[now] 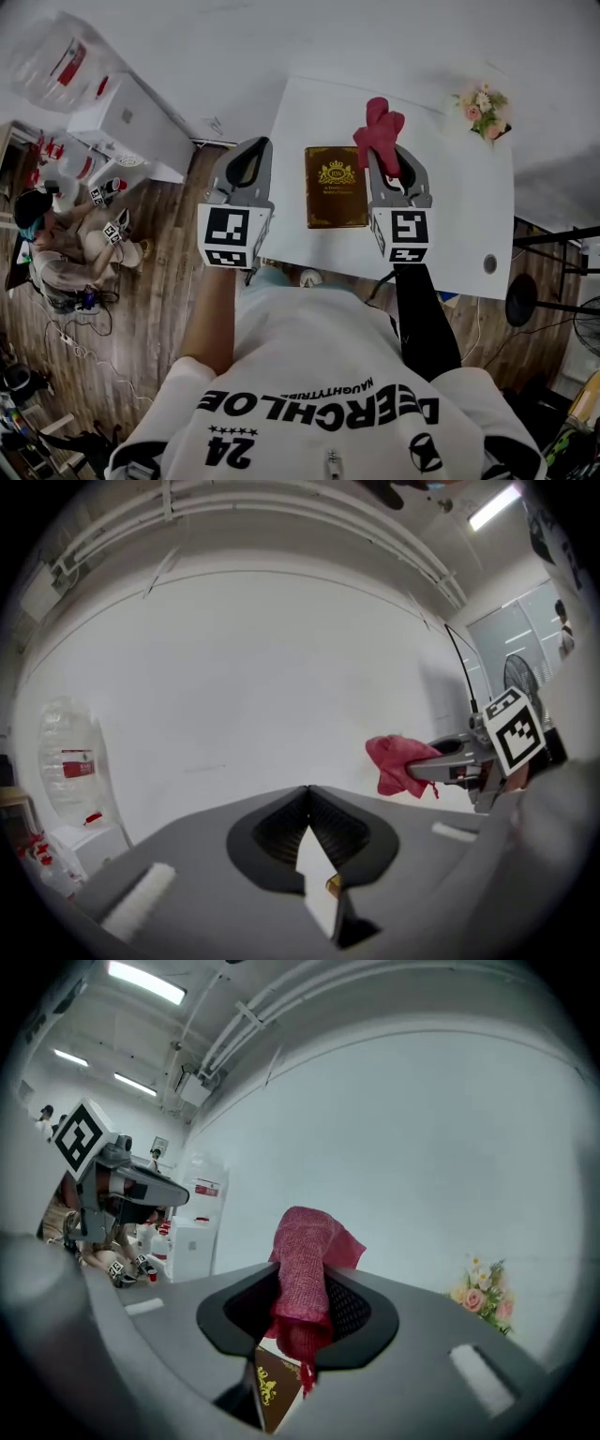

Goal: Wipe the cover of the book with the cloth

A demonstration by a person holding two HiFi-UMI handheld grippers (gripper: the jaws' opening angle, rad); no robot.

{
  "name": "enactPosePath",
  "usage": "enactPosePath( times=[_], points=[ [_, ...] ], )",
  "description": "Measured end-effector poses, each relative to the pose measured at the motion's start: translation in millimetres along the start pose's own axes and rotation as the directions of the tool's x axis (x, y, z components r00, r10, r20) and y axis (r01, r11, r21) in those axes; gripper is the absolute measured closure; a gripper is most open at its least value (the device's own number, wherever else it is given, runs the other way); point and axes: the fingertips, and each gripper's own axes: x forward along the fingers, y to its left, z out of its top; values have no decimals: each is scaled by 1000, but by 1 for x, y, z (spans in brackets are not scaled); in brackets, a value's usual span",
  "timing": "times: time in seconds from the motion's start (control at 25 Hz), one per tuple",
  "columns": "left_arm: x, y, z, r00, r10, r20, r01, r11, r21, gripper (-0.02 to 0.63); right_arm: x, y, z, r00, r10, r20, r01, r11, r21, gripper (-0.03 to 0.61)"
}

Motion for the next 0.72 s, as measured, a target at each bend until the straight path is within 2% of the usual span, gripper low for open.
enactPosePath(
  times=[0.2,0.52,0.72],
  points=[
    [-2,0,-1,1000,1,-2,-1,1000,-4,557,-6,2,13,999,3,43,-2,1000,-10,479],
    [-3,-5,-1,1000,-10,-8,10,1000,0,557,-9,4,8,999,8,36,-8,1000,5,479],
    [-3,-8,-3,1000,-26,-11,25,999,-40,557,-8,5,3,1000,14,26,-14,1000,17,479]
  ],
)
